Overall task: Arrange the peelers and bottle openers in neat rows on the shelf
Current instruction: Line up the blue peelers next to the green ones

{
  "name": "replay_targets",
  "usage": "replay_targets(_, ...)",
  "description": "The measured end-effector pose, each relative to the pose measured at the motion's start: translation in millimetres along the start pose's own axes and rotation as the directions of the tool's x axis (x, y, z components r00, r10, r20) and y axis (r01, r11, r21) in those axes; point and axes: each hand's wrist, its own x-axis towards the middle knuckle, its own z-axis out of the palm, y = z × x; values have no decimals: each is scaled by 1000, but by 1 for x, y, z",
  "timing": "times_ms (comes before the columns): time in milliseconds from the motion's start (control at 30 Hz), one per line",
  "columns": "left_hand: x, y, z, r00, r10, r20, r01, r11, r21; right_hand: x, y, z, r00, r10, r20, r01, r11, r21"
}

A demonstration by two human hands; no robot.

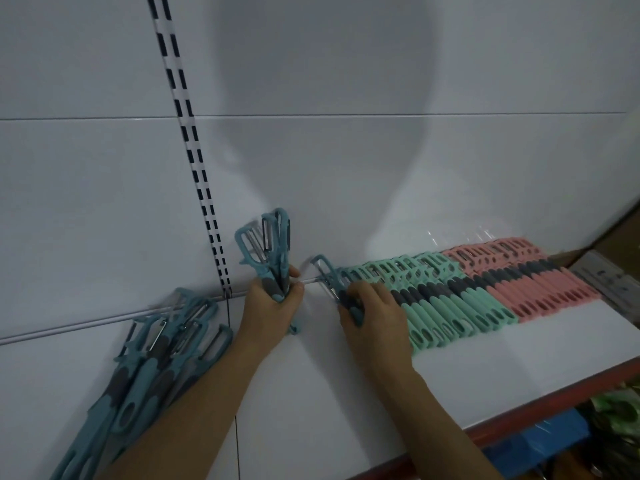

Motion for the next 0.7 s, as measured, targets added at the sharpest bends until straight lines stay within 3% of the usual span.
replay_targets(233, 0, 3, 3, 1000, -9, 5, 9, 1000, 2, -3, 6, 9, 994, 37, 103, -23, 991, -131)
replay_targets(467, -2, 2, 3, 1000, -9, 26, 9, 1000, 11, -2, 4, 12, 994, 53, 96, -37, 987, -157)
replay_targets(600, -3, 2, 2, 989, 3, 150, 3, 999, -38, 0, 3, 12, 992, 71, 108, -50, 981, -186)
replay_targets(700, -5, 5, 3, 988, -13, 156, 20, 999, -41, -1, 0, 9, 999, 22, 26, -19, 992, -125)
